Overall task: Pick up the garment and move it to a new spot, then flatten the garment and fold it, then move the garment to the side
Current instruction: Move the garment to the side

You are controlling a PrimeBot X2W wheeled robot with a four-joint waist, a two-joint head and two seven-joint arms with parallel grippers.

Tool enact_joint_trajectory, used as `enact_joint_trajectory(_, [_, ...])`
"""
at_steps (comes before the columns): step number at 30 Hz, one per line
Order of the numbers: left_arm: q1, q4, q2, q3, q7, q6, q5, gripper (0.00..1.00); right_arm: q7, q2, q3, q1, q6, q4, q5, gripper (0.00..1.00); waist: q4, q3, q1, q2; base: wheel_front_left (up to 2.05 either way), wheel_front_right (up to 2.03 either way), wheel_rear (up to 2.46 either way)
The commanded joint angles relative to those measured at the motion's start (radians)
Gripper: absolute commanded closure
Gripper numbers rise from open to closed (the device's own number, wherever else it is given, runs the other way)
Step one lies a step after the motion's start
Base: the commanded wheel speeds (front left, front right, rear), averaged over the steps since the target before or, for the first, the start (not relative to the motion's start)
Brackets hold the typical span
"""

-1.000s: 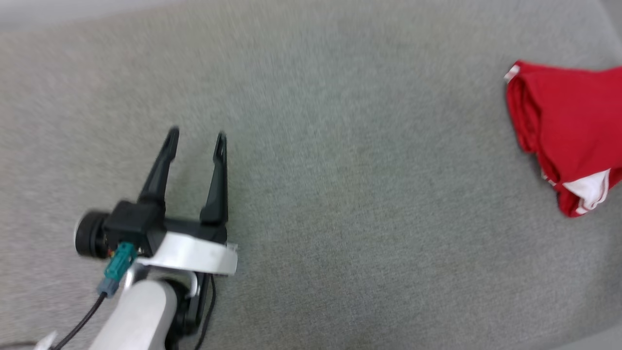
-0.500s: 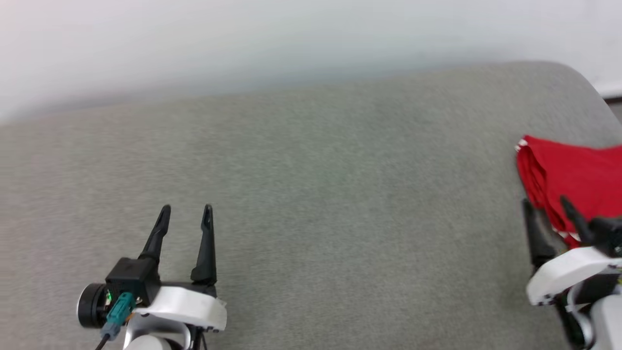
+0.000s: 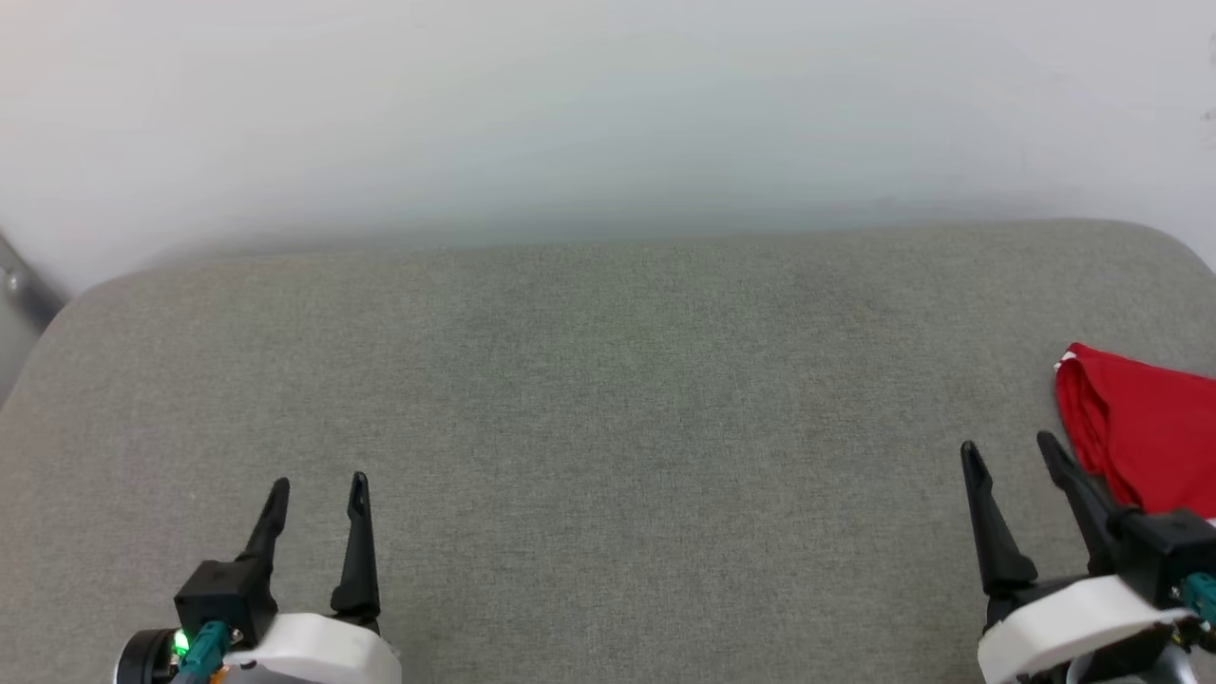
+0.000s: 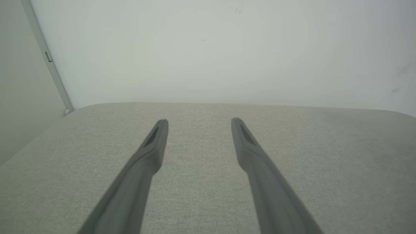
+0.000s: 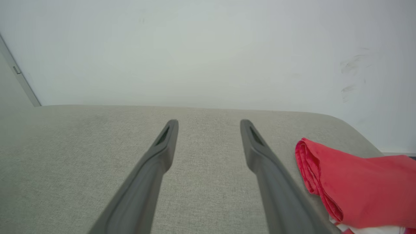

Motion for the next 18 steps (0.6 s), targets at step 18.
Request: enact_joint_trajectory(18, [-0.008, 0.068, -0.019, -0.026, -0.010, -0.042, -0.014, 0.00, 0.060, 0.049, -0.013, 0.092, -0.001, -0.104, -0.021, 0.00, 0.017, -0.034, 0.0002, 0.0000, 0.00, 0.00, 0.00])
